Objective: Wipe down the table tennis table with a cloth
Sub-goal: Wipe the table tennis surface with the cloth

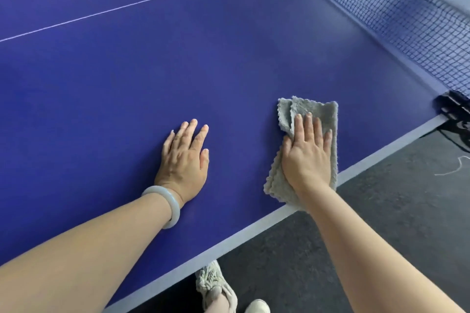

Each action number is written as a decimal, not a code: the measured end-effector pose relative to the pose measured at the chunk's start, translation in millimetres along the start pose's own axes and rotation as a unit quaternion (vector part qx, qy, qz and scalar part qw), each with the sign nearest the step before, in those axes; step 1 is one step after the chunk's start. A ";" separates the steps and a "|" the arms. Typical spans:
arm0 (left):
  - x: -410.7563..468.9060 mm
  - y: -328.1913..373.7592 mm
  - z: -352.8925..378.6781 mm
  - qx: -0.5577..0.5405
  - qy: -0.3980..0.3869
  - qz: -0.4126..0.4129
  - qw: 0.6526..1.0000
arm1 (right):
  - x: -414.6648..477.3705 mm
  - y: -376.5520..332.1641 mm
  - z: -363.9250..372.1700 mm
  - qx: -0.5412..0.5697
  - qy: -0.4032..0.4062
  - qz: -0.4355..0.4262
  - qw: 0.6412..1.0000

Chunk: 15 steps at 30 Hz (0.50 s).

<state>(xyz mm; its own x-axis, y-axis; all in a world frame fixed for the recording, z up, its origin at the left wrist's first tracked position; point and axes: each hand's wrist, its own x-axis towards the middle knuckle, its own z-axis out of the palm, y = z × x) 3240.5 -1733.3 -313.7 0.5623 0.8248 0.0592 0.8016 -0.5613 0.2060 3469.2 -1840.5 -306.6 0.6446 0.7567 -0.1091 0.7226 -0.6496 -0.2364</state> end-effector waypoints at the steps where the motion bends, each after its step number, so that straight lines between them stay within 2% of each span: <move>1: 0.6 -0.1 -0.3 0.003 -0.003 0.002 1.000 | -14.0 -21.3 7.6 0.006 0.002 -0.003 1.000; 2: 1.1 -0.2 -0.4 0.005 -0.006 0.003 1.000 | -32.5 -43.5 15.6 0.015 0.006 -0.039 0.999; 4: 1.9 -1.6 -0.7 0.000 -0.014 0.003 1.000 | -79.4 -80.8 28.9 0.032 -0.010 -0.168 0.985; 7: 1.2 -3.4 -0.8 -0.017 -0.020 0.005 1.000 | -98.7 -80.5 28.6 0.031 -0.029 -0.296 0.954; 9: 1.7 -3.3 -0.7 -0.021 -0.012 0.012 1.000 | -73.1 -60.2 23.1 0.001 -0.017 -0.287 0.958; 12: 0.8 -3.5 0.2 -0.031 0.000 0.011 0.999 | -34.3 -49.4 16.4 -0.001 0.003 -0.145 0.989; 15: -0.1 -5.8 -0.8 -0.072 0.003 0.011 0.997 | -29.4 -59.4 17.7 0.008 -0.005 -0.106 0.994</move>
<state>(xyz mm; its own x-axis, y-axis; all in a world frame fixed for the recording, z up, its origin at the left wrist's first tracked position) 3235.7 -1730.1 -314.2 0.5777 0.8131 0.0710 0.7514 -0.5638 0.3430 3402.9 -1822.9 -306.5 0.4764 0.8769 -0.0642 0.8375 -0.4748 -0.2704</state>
